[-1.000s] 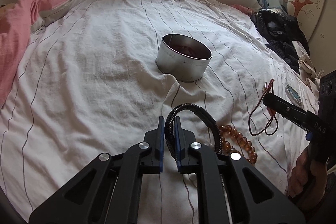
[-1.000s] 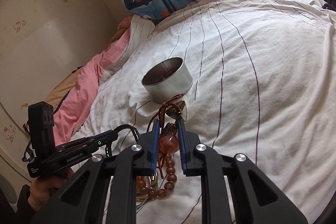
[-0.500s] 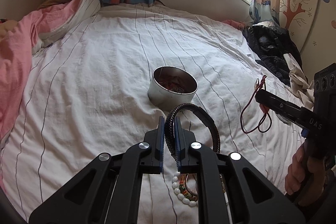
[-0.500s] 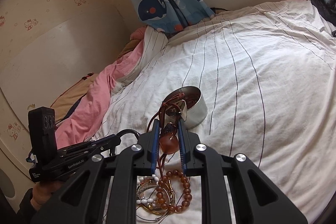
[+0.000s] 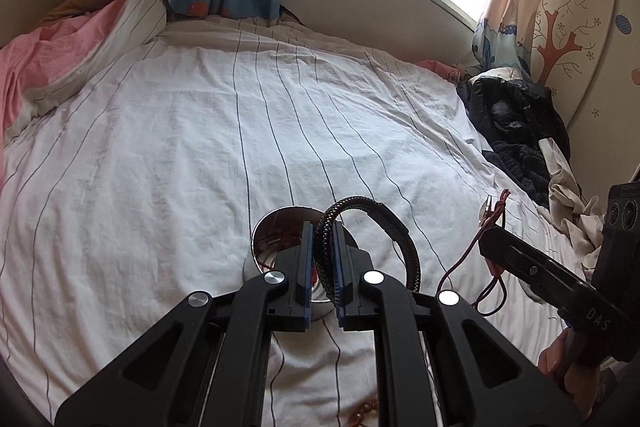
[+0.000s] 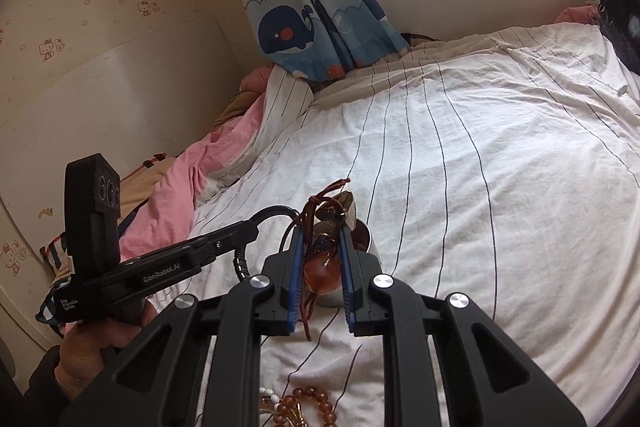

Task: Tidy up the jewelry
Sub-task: 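Carry both bracelets over the silver tin and open both tools to drop them, then move both open tools back to the remaining bracelet pile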

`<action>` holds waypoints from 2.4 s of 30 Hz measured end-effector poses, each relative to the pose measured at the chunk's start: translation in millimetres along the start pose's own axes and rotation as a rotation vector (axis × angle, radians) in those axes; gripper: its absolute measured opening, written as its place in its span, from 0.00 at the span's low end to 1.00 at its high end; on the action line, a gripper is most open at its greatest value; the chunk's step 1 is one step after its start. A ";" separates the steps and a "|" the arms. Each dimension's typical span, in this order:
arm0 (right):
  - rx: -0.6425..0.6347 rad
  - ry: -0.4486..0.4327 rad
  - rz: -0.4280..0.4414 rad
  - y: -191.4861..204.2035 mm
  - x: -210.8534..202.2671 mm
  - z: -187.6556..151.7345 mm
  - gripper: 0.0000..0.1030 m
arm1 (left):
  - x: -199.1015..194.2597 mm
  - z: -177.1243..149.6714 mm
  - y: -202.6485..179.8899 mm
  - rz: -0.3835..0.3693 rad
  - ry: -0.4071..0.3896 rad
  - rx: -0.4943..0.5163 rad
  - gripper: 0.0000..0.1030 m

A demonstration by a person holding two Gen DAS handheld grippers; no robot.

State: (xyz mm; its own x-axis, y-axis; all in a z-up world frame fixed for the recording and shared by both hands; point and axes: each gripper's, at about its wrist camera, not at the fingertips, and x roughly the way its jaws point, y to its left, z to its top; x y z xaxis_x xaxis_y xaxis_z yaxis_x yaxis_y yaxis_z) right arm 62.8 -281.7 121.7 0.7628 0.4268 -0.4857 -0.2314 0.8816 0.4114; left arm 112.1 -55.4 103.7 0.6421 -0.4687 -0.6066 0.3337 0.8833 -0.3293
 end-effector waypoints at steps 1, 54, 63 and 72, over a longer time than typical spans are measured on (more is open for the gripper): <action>-0.003 0.000 -0.003 -0.3 5.0 2.1 0.17 | 12.1 1.7 1.1 0.002 0.026 0.003 0.08; -0.280 0.231 -0.237 37.6 91.8 -28.6 0.51 | -50.4 -55.5 42.1 0.139 0.051 0.026 0.58; -0.118 0.324 -0.139 18.5 -3.8 -112.2 0.32 | -69.3 -115.8 21.1 0.089 0.118 0.056 0.59; -0.146 0.390 -0.173 25.3 17.2 -127.8 0.30 | -80.4 -144.9 -7.4 0.018 0.128 0.144 0.59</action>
State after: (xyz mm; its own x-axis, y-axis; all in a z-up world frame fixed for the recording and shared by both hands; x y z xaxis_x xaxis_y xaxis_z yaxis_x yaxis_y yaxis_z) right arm -7.0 -226.3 25.2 0.5197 0.2904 -0.8035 -0.2247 0.9538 0.1994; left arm -42.1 -25.5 50.0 0.5586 -0.4420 -0.7019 0.4239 0.8795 -0.2164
